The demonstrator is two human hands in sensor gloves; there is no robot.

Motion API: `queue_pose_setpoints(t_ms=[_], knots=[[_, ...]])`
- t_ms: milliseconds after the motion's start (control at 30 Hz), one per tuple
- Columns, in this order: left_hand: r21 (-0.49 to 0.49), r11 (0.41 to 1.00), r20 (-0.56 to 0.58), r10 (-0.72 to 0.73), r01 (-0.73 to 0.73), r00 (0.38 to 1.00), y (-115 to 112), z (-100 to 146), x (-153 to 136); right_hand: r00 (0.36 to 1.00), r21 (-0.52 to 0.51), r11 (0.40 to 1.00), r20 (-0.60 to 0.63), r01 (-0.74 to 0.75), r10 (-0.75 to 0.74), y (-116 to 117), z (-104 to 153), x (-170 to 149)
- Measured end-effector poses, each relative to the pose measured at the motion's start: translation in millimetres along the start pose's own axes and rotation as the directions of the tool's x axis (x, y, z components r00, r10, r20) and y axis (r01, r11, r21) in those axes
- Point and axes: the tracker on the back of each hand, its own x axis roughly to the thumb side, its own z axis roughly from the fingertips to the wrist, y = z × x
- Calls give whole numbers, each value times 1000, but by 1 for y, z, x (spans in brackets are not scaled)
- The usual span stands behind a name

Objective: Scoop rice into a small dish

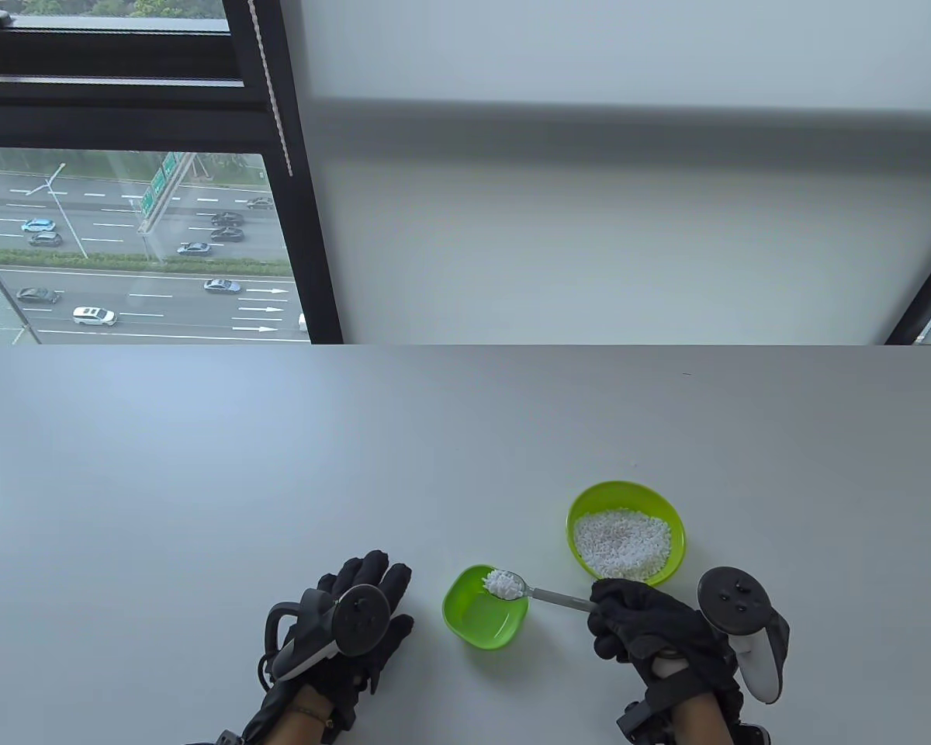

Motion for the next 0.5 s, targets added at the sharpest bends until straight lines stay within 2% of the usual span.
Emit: queue_pose_setpoints(t_ms=[200, 500], knots=[[1, 1000, 0, -2, 2, 1000, 0, 0, 0, 999, -5, 999, 3, -33, 33, 3, -1, 1], [2, 1000, -2, -1, 1, 1000, 0, 0, 0, 1000, 0, 1000, 26, -8, 8, 3, -1, 2]])
